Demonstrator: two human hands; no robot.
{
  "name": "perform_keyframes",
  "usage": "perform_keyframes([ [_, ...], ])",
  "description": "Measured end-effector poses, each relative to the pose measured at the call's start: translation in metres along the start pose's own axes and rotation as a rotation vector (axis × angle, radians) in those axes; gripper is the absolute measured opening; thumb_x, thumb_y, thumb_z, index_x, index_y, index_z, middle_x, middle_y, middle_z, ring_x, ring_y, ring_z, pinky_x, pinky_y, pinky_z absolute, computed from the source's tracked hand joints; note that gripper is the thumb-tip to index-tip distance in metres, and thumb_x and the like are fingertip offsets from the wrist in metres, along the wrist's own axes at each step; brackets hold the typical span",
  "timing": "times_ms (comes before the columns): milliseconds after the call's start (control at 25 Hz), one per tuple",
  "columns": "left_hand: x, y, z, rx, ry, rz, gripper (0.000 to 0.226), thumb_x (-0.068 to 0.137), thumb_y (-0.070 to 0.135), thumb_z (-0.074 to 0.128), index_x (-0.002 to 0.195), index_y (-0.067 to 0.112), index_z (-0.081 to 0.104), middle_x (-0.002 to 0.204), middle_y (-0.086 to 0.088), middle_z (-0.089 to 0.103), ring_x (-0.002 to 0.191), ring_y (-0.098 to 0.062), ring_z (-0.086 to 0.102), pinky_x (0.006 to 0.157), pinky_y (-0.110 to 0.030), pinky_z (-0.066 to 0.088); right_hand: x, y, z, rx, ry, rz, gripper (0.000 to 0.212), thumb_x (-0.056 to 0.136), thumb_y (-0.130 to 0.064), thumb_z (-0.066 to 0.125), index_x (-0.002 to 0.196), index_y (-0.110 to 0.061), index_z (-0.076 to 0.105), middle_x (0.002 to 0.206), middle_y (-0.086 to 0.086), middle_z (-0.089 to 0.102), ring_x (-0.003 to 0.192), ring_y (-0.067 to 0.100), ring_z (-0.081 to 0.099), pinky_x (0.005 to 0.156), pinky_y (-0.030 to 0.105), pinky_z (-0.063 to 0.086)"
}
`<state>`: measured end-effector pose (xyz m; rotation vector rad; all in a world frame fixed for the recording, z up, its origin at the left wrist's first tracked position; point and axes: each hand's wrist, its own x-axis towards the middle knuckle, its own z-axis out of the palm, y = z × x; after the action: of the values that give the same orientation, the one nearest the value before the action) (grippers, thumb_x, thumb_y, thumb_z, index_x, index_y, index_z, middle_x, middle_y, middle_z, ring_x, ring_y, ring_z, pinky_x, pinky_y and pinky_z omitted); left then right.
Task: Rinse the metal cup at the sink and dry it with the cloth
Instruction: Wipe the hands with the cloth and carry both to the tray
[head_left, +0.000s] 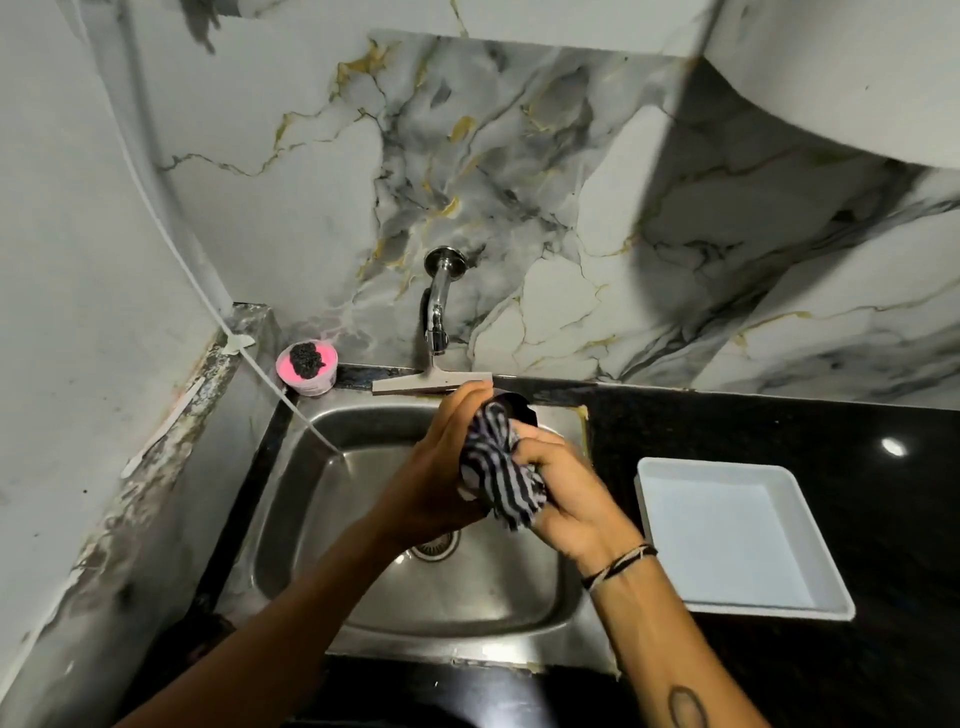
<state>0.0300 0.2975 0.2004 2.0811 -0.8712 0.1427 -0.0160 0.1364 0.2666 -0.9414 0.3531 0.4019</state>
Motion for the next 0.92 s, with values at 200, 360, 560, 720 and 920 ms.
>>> perform_keyframes([
  [200,0.008,0.009,0.045,-0.041,0.131,-0.194,0.121,0.058,0.041,0.108,0.154,-0.001,0.047,0.156,-0.012,0.053,0.146,-0.029,0.049,0.123,-0.049,0.042,-0.008,0.002,-0.07,0.58,0.069,-0.222,0.055,0.083,0.008,0.039,0.118,-0.002,0.079,0.123,0.02,0.079,0.107,0.03,0.08,0.092,0.039,0.067],
  [360,0.008,0.013,0.096,-0.199,0.07,-0.337,0.121,0.053,0.046,0.102,0.154,0.009,0.047,0.153,-0.005,0.054,0.143,-0.023,0.05,0.12,-0.037,0.044,-0.038,-0.003,-0.167,0.093,0.531,-0.417,0.061,0.091,0.016,0.036,0.14,-0.002,0.066,0.14,0.024,0.07,0.124,0.034,0.068,0.111,0.044,0.053],
  [560,0.024,0.03,0.196,-0.246,-0.125,-0.385,0.123,0.055,0.026,0.111,0.157,0.01,0.043,0.156,-0.007,0.056,0.144,-0.023,0.054,0.12,-0.044,0.048,-0.071,-0.001,-0.303,-0.535,0.848,-0.34,0.051,0.098,0.012,0.045,0.135,-0.009,0.074,0.125,0.011,0.079,0.121,0.036,0.073,0.106,0.045,0.058],
  [720,0.038,0.055,0.285,-0.248,-0.301,-0.469,0.126,0.056,0.032,0.11,0.159,0.015,0.04,0.156,-0.002,0.054,0.14,-0.017,0.054,0.118,-0.041,0.049,-0.082,0.001,-0.388,-0.674,0.895,-0.215,0.043,0.102,0.004,0.055,0.14,-0.01,0.07,0.133,0.016,0.075,0.121,0.034,0.072,0.109,0.042,0.057],
  [920,0.064,0.072,0.372,-0.13,-0.42,-0.499,0.133,0.058,0.042,0.107,0.165,0.013,0.033,0.164,-0.009,0.047,0.154,-0.031,0.042,0.131,-0.051,0.031,-0.071,-0.011,-0.448,-1.271,0.841,-0.186,0.057,0.096,0.005,0.056,0.152,-0.008,0.059,0.15,0.016,0.062,0.133,0.036,0.061,0.116,0.032,0.046],
])
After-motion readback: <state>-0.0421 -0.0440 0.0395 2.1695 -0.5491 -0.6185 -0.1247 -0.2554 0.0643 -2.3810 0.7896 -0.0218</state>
